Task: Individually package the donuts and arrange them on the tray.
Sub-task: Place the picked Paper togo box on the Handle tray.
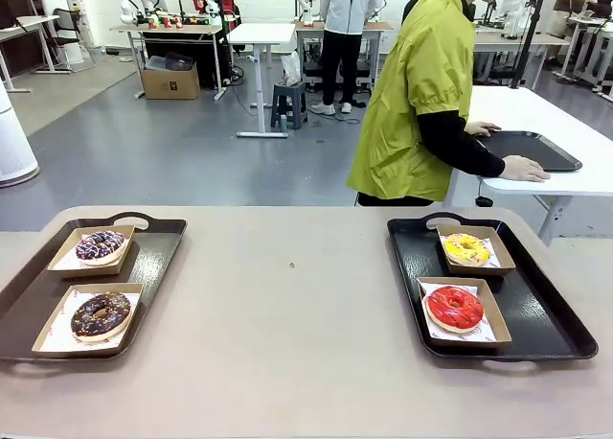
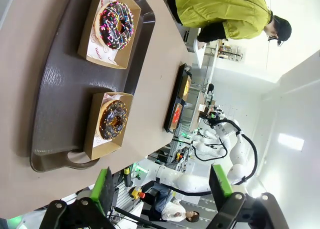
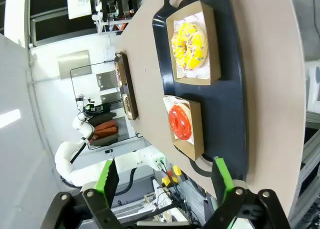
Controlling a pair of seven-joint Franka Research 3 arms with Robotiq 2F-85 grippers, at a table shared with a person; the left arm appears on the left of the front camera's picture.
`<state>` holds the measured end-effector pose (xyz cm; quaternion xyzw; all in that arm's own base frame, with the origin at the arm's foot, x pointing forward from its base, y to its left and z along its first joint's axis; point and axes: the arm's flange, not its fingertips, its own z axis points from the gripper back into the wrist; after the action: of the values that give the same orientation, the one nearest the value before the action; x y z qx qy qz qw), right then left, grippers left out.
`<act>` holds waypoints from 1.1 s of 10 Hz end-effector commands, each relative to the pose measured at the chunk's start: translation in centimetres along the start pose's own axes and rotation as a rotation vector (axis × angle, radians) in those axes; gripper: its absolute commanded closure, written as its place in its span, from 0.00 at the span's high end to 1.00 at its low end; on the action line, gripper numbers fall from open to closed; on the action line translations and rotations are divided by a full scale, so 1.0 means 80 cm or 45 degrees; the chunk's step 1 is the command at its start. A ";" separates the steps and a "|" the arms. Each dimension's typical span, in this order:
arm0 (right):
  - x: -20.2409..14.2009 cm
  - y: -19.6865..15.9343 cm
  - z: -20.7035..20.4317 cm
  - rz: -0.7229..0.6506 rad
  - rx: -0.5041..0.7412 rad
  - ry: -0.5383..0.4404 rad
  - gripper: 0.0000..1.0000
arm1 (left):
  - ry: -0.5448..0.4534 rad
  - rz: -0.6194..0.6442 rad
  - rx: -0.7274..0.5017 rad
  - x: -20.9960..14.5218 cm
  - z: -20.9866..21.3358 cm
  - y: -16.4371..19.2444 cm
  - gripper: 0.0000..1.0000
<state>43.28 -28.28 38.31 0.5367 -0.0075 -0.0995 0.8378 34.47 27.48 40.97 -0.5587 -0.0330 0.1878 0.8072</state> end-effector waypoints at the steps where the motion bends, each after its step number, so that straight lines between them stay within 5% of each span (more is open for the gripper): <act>1: 0.016 0.000 0.009 0.060 0.071 -0.021 0.97 | 0.000 -0.008 -0.005 -0.006 0.001 -0.001 1.00; 11: 0.006 -0.010 0.017 0.087 0.119 -0.037 0.97 | 0.000 -0.008 -0.005 -0.006 0.001 -0.001 1.00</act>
<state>43.35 -30.09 38.15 0.5763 -0.0452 -0.0716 0.8128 34.48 27.46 40.97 -0.5587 -0.0329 0.1876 0.8072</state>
